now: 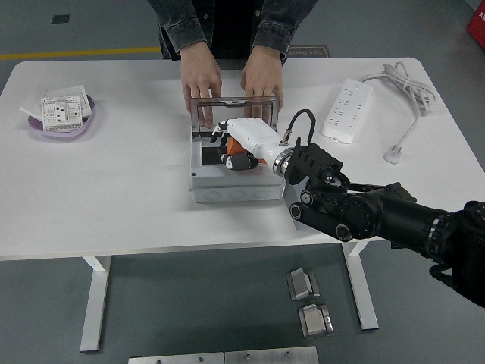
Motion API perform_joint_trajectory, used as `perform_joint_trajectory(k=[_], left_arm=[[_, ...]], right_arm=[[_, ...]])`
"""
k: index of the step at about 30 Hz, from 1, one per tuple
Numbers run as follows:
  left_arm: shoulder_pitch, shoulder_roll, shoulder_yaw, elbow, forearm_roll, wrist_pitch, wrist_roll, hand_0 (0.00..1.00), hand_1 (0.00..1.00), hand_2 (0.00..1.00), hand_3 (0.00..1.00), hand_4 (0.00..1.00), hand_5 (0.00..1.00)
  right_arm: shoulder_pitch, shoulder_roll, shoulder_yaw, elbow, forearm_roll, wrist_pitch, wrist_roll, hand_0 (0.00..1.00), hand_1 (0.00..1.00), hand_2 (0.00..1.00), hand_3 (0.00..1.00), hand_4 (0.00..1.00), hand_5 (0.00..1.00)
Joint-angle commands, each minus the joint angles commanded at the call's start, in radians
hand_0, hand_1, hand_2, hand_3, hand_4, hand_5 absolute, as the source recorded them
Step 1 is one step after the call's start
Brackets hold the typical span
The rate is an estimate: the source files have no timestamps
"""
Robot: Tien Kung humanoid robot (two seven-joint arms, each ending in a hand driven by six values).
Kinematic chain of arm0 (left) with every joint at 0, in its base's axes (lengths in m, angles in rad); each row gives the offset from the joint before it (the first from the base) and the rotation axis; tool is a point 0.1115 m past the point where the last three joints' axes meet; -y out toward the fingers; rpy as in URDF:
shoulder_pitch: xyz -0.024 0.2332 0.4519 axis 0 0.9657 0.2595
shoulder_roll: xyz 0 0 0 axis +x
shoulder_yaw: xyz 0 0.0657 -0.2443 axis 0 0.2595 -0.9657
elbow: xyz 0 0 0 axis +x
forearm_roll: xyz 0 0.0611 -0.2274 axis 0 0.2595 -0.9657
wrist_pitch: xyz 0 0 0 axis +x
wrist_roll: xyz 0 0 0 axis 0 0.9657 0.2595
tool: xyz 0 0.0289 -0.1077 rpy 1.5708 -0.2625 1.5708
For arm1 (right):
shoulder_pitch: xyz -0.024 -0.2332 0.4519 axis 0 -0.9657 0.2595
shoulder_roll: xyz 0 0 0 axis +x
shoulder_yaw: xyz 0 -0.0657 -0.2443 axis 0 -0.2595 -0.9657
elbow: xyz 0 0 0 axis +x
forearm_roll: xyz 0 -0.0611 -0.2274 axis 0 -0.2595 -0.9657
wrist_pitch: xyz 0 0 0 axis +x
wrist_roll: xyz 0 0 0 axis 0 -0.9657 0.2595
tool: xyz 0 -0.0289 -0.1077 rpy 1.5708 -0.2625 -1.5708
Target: Pick up the cylinder from the cube,place it in the box,flap close box
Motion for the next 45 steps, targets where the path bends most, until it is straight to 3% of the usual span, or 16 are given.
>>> perform_joint_trajectory(k=[1, 2, 8, 9, 23, 31, 37, 41, 45], left_arm=[[0.0, 0.0, -0.001, 0.0, 0.001, 0.0, 0.0, 0.709, 0.707, 0.598, 0.789, 0.753, 0.302], [-0.001, 0.0, -0.001, -0.001, 0.002, 0.0, 0.0, 0.709, 0.707, 0.598, 0.789, 0.753, 0.302], [-0.001, 0.0, -0.002, -0.001, 0.004, 0.0, 0.0, 0.709, 0.707, 0.598, 0.789, 0.753, 0.302], [-0.001, 0.0, -0.002, -0.001, 0.004, 0.0, 0.0, 0.709, 0.708, 0.597, 0.79, 0.752, 0.302], [0.0, -0.002, -0.005, -0.001, 0.007, 0.0, 0.0, 0.709, 0.708, 0.59, 0.79, 0.753, 0.302], [0.007, -0.006, -0.011, 0.001, 0.006, 0.0, 0.0, 0.71, 0.708, 0.588, 0.791, 0.753, 0.302], [0.006, -0.005, -0.014, 0.001, 0.008, 0.0, -0.001, 0.71, 0.708, 0.588, 0.79, 0.753, 0.301], [0.005, -0.004, -0.008, 0.002, 0.003, 0.0, 0.0, 0.71, 0.708, 0.587, 0.788, 0.753, 0.301], [0.002, -0.002, -0.002, 0.002, -0.001, 0.0, 0.0, 0.71, 0.708, 0.586, 0.789, 0.753, 0.298]], right_arm=[[0.0, 0.0, -0.001, -0.001, 0.0, 0.001, 0.0, 0.354, 0.502, 0.626, 0.725, 0.486, 0.104], [0.0, -0.001, -0.001, -0.001, -0.001, 0.002, 0.0, 0.478, 0.573, 0.644, 0.746, 0.561, 0.102], [0.0, -0.004, -0.006, -0.006, 0.003, 0.006, 0.002, 0.478, 0.573, 0.644, 0.746, 0.561, 0.102], [-0.001, -0.004, -0.007, -0.007, 0.004, 0.007, 0.003, 0.703, 0.682, 0.702, 0.845, 0.641, 0.038], [-0.021, -0.024, 0.035, 0.012, -0.005, 0.006, 0.002, 0.751, 0.699, 0.695, 0.848, 0.686, 0.047], [-0.083, -0.096, 0.196, 0.158, -0.076, 0.009, -0.024, 0.758, 0.7, 0.689, 0.848, 0.691, 0.054], [-0.073, -0.131, 0.295, 0.252, -0.129, 0.029, -0.056, 0.759, 0.701, 0.687, 0.848, 0.691, 0.055], [-0.042, -0.133, 0.308, 0.249, -0.127, 0.039, -0.066, 0.76, 0.701, 0.689, 0.839, 0.697, 0.068], [0.007, -0.115, 0.27, 0.186, -0.08, 0.048, -0.063, 0.759, 0.701, 0.693, 0.84, 0.699, 0.072]])
